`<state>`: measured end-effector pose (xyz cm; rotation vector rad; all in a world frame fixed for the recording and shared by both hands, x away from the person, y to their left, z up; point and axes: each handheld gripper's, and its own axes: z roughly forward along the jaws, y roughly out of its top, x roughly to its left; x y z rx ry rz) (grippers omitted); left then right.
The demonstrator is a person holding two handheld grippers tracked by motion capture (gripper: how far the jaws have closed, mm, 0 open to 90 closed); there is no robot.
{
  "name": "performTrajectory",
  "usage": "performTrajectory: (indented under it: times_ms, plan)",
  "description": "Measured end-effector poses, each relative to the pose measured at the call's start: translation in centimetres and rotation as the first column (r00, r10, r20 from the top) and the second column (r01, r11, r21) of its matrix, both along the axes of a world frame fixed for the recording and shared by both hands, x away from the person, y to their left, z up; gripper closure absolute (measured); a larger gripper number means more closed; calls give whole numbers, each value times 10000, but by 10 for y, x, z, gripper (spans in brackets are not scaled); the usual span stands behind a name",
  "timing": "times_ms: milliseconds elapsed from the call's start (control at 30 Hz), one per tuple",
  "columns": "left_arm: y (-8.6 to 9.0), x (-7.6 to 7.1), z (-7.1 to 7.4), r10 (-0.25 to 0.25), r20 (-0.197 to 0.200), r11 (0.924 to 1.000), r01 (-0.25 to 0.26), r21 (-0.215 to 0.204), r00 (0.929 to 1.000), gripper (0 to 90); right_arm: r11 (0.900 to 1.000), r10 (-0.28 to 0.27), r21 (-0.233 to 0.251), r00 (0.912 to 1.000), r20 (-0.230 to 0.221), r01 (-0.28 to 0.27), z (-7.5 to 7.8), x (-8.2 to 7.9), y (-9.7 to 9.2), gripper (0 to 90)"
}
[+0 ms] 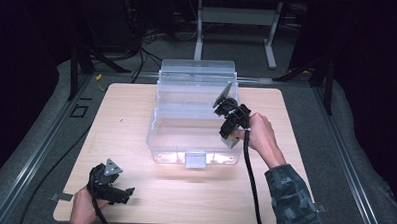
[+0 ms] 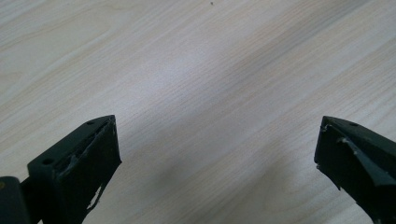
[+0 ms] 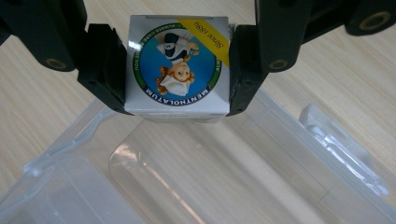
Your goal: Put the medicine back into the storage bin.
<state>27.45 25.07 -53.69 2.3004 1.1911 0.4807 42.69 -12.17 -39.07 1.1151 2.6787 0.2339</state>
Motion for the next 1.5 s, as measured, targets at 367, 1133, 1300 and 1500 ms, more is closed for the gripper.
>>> performTrajectory:
  times_ms: [367, 1133, 1300, 1500]
  plan:
    - [0, 0, 0, -31, -11, 10000, 31, 17, 10000, 0, 9994, -106, -323, 9998, -191, 100, -16, 4, 0, 458]
    - [0, 0, -1, -58, -44, 10000, 58, 9, 10000, 0, 9990, -368, -297, 9958, -839, 345, -39, 11, -4, 457]
    - [0, 0, -1, -105, -55, 9999, 105, 64, 9999, 1, 9983, -471, -394, 9947, -914, 437, -46, 13, -4, 457]
    - [1, 0, -1, -125, -81, 9999, 125, 80, 9999, 1, 9966, -653, -566, 9922, -1061, 596, -53, 16, -6, 457]
